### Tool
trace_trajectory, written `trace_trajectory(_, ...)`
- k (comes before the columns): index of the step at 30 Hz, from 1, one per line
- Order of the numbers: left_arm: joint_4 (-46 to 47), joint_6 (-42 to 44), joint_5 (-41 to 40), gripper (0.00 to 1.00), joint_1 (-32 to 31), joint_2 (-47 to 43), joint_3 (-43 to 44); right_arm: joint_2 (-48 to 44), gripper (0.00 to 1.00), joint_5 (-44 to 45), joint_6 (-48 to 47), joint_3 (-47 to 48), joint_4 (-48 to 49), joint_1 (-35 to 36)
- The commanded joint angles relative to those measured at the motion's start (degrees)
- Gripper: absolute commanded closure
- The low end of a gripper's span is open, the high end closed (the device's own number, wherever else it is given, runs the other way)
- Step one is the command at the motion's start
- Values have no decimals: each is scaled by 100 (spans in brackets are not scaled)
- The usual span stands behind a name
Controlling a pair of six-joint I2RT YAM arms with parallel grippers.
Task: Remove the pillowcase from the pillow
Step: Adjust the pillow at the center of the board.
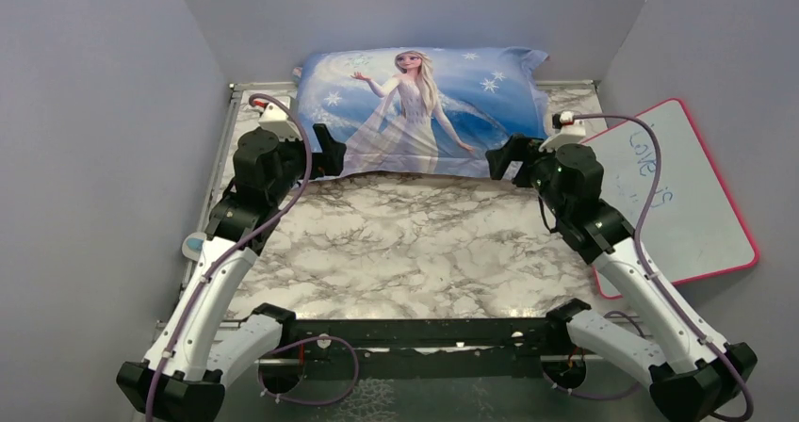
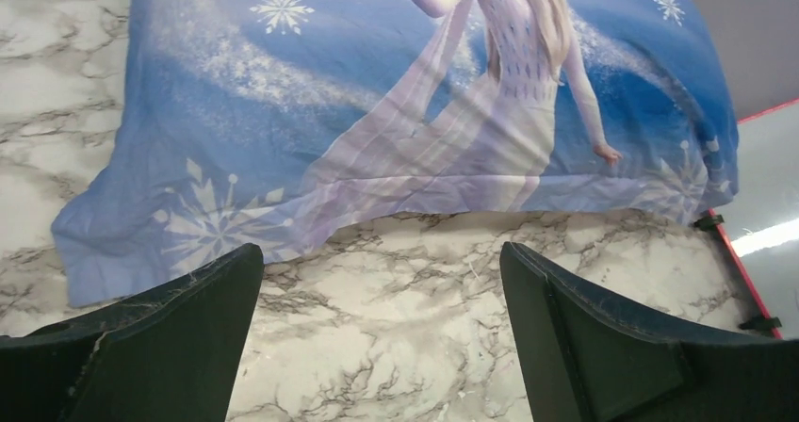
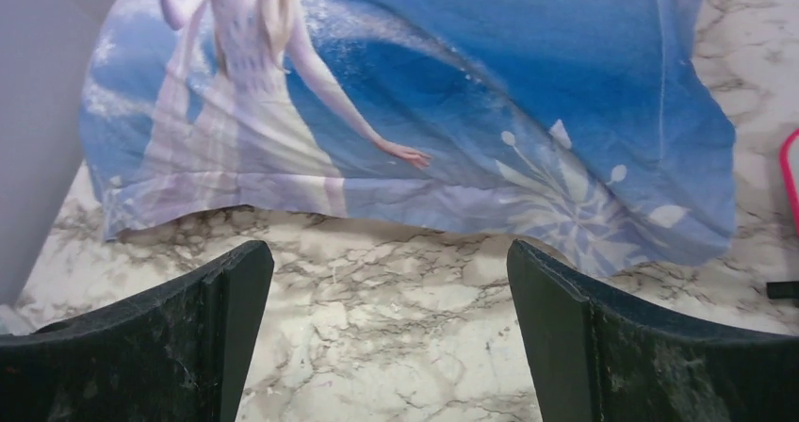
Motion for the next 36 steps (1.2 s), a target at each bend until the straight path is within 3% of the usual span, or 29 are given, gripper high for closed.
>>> trace_trajectory(1, -225, -43, -872, 1, -4, -170, -121, 426, 0, 787, -2, 317, -201, -23)
trace_trajectory(5, -298, 200, -452, 1, -4, -142, -48, 1582, 0, 1655, -178, 1310, -926, -234)
trace_trajectory(10, -303, -397, -683, 1, -4, -427, -278, 2623, 0, -653, -59, 2301, -926, -1713)
trace_trajectory(14, -370, -332, -540, 1, -4, -577, -354, 3401, 0, -1670, -238, 3078, -1064, -1895)
trace_trajectory(19, -640, -241, -272, 1, -3, -508, -276, 4448, 0, -2019, -164, 3792, -1501, -1975)
trace_trajectory(23, -653, -267, -202, 1, -4, -511, -233, 4994, 0, -2616, -187, 3618, -1402, -1986)
trace_trajectory(26, -641, -291, -127, 1, -4, -438, -190, 5341, 11, -3783, -354, 3436, -1529, -1982)
trace_trajectory(29, -603, -375, 104, 1, -4, -321, -174, 5265, 40, -4946, -290, 2781, -1069, -1977)
trace_trajectory(32, -494, -488, 347, 3, -4, -228, -227, 4849, 61, -5242, -16, 1884, -496, -1922)
trace_trajectory(33, -445, -524, 421, 4, -4, -196, -260, 4671, 63, -5225, 36, 1641, -362, -1891)
trace_trajectory(36, -337, -595, 599, 7, -4, -135, -350, 4111, 82, -5254, 49, 1025, -240, -1788)
